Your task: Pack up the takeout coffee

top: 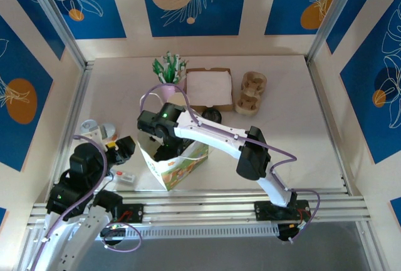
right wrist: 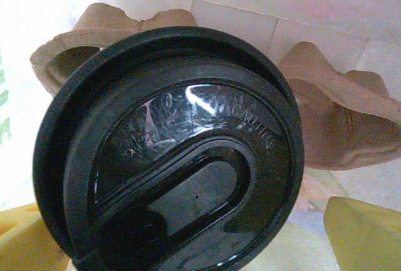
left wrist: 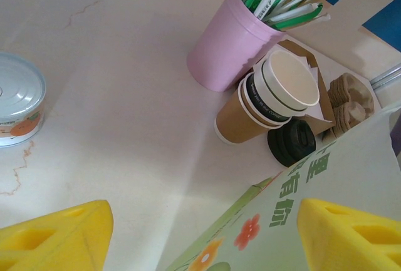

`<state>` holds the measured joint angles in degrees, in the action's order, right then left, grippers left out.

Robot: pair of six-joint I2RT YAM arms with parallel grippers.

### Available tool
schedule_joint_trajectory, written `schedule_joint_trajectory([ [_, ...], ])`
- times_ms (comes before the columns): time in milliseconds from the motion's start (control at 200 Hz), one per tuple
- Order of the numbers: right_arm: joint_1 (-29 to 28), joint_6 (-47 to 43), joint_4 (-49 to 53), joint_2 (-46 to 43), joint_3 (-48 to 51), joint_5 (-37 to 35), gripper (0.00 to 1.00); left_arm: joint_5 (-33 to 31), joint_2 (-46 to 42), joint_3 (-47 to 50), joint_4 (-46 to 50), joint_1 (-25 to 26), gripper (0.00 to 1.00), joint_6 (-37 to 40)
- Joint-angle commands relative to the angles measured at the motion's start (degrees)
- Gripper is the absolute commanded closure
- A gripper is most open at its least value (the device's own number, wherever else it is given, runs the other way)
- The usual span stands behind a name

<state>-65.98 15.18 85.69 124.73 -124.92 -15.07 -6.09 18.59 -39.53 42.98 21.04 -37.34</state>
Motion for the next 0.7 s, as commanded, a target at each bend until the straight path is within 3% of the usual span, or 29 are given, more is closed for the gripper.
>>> schedule_joint_trajectory([
  [0, 0.32, 0.49, 2.38, -1.05, -2.21, -0.61, 0.01, -0.08, 0.49, -0.64, 0.78, 0.32, 0.23, 0.62],
  [695, 1.23, -0.75, 6.32, -2.11, -8.83, -2.47, 0.01, 2.66, 2.24, 0.48, -1.76, 0.34, 0.23, -0.99],
])
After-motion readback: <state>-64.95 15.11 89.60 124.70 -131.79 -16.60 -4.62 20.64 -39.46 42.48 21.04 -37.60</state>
